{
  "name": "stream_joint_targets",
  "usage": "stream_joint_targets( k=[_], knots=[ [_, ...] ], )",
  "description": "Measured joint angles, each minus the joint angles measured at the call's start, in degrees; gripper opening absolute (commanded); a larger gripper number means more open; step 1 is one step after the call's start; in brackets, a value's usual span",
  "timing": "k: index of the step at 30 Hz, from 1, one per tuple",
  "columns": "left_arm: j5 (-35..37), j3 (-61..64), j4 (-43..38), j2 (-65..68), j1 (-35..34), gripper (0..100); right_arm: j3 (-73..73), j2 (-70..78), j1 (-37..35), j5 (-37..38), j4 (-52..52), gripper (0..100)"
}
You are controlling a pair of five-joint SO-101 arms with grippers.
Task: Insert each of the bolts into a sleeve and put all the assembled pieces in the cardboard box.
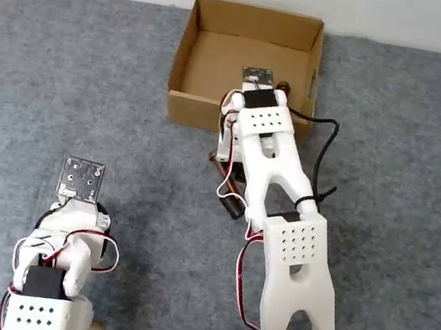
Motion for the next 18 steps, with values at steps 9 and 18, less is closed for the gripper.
stream_joint_targets(
  k=[9, 18],
  knots=[
    [0.0, 0.0, 0.0, 0.0, 0.0, 0, -1.1, 0.3, 0.4, 0.0, 1.3, 0.9],
    [0.0, 0.0, 0.0, 0.0, 0.0, 0, -10.1, -1.7, -0.4, 0.0, 12.3, 0.9]
  ],
)
